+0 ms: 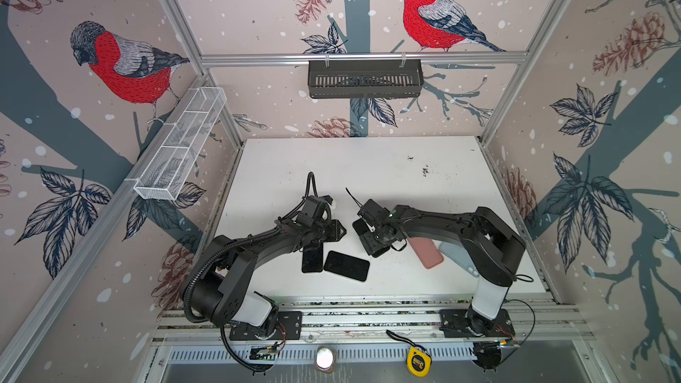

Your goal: Put the phone into the phone case

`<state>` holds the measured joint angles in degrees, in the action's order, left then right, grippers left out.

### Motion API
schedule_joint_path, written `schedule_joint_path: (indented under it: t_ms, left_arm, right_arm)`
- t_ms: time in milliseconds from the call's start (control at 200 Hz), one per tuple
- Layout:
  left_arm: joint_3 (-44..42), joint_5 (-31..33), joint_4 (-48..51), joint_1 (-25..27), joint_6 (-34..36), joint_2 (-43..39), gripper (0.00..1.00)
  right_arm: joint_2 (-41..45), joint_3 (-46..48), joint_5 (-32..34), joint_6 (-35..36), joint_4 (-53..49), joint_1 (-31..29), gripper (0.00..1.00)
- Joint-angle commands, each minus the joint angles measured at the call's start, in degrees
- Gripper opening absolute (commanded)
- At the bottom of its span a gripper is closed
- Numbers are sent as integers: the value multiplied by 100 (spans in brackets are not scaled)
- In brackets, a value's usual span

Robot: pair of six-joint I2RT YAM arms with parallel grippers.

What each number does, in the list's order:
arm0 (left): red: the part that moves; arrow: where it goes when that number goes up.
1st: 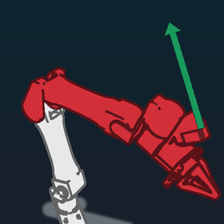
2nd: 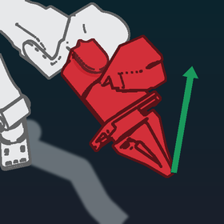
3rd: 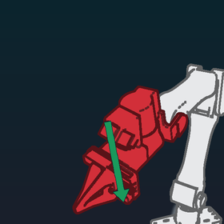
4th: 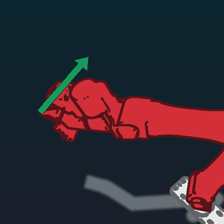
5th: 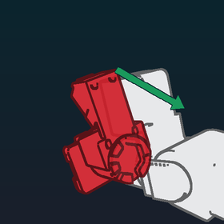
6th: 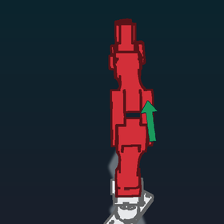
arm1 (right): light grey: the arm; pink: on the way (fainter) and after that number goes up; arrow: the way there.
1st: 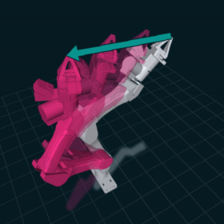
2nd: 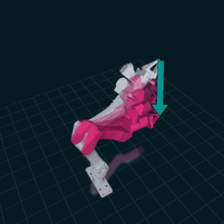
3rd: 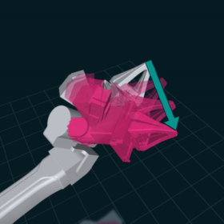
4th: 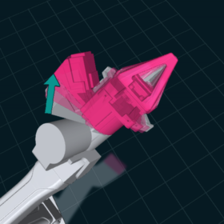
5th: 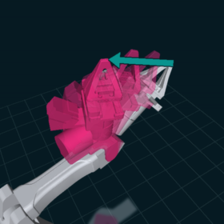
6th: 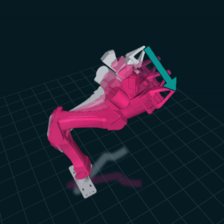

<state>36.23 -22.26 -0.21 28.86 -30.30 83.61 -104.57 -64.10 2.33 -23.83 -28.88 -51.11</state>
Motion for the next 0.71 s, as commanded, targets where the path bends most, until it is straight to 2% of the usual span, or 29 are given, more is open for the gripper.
schedule_joint_path:
  t_ms: [0,135,315,515,700]
  left_arm:
    - [-14,-73,-200,-4,-90,42,31]
    - [-73,-145,-322,-10,-132,18,31]
    - [-94,-78,-306,-49,-138,-134,31]
    - [-106,-100,-237,-67,-54,-82,31]
    - [-159,-176,-337,-97,-76,-48,31]
  right_arm:
    - [-35,-115,-61,-7,6,137,71]
    - [-171,-396,54,1,-50,404,69]
    - [-665,-1290,315,-193,-211,890,67]
    - [-1878,-3162,600,-791,-715,1306,67]
    - [-3086,-4832,234,-1038,-1180,1524,67]
